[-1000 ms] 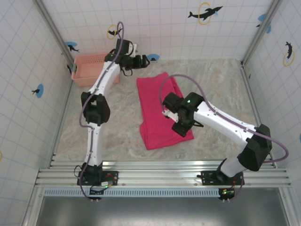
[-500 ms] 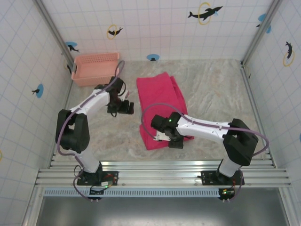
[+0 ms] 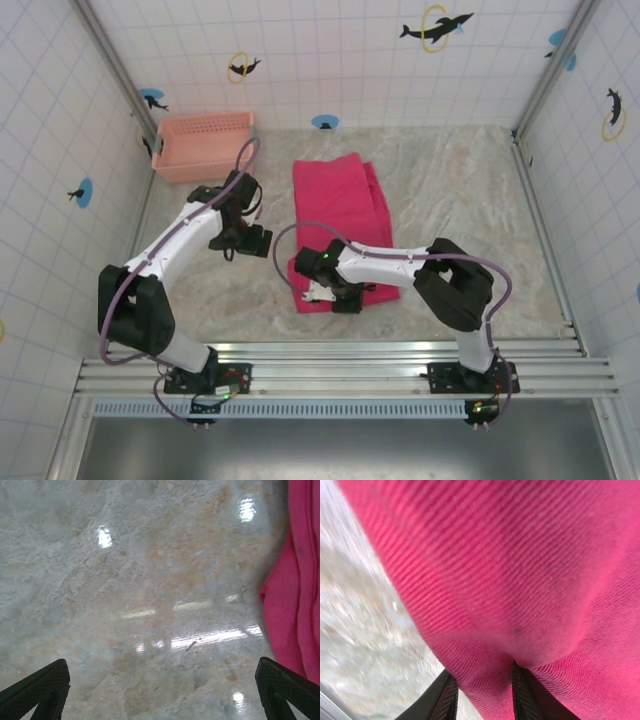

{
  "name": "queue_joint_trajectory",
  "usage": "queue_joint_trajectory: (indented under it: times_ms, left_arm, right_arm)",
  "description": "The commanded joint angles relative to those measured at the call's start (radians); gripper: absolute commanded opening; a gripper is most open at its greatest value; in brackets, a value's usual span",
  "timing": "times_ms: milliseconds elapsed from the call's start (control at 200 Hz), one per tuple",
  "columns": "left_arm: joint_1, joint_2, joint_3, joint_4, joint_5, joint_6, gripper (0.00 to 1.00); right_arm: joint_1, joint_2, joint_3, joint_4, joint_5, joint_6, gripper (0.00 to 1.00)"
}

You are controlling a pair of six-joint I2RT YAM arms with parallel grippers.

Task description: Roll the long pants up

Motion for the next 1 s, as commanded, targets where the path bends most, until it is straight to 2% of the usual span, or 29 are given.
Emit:
queue_joint_trajectory:
  times_ms: [0, 95, 165, 275, 370, 601, 916, 996]
  left_arm:
    - [0.014, 0.016, 0.032, -0.064, -0.063, 0.027, 0.97]
    - [0.033, 0.03, 0.037, -0.062, -0.068, 0.033, 0.98]
    - [0.049, 0.04, 0.05, -0.062, -0.074, 0.053, 0.97]
    - [0.055, 0.055, 0.08, -0.066, -0.108, 0.118, 0.97]
    - [0.059, 0.069, 0.093, -0.055, -0.122, 0.185, 0.98]
    - [0.061, 0.055, 0.048, 0.02, -0.076, 0.233, 0.98]
    - [0.061, 0.071, 0.039, 0.015, -0.014, 0.228, 0.97]
    - [0.061, 0.066, 0.039, 0.009, -0.006, 0.232, 0.97]
  right_arm:
    - [-0.004, 0.055, 0.116, 0.038, -0.092, 0.072, 0.31]
    - [-0.005, 0.112, 0.236, -0.011, -0.113, 0.093, 0.32]
    - [-0.004, 0.116, 0.281, -0.062, -0.096, 0.094, 0.37]
    - [-0.011, -0.016, 0.164, -0.052, -0.042, 0.083, 0.57]
    - [-0.015, -0.136, 0.041, -0.051, 0.032, 0.05, 0.65]
    - [-0.013, -0.233, -0.158, 0.06, 0.116, -0.026, 0.65]
    - [-0.016, -0.107, -0.16, 0.14, 0.158, -0.084, 0.61]
    - [-0.02, -0.073, -0.158, 0.155, 0.174, -0.096, 0.54]
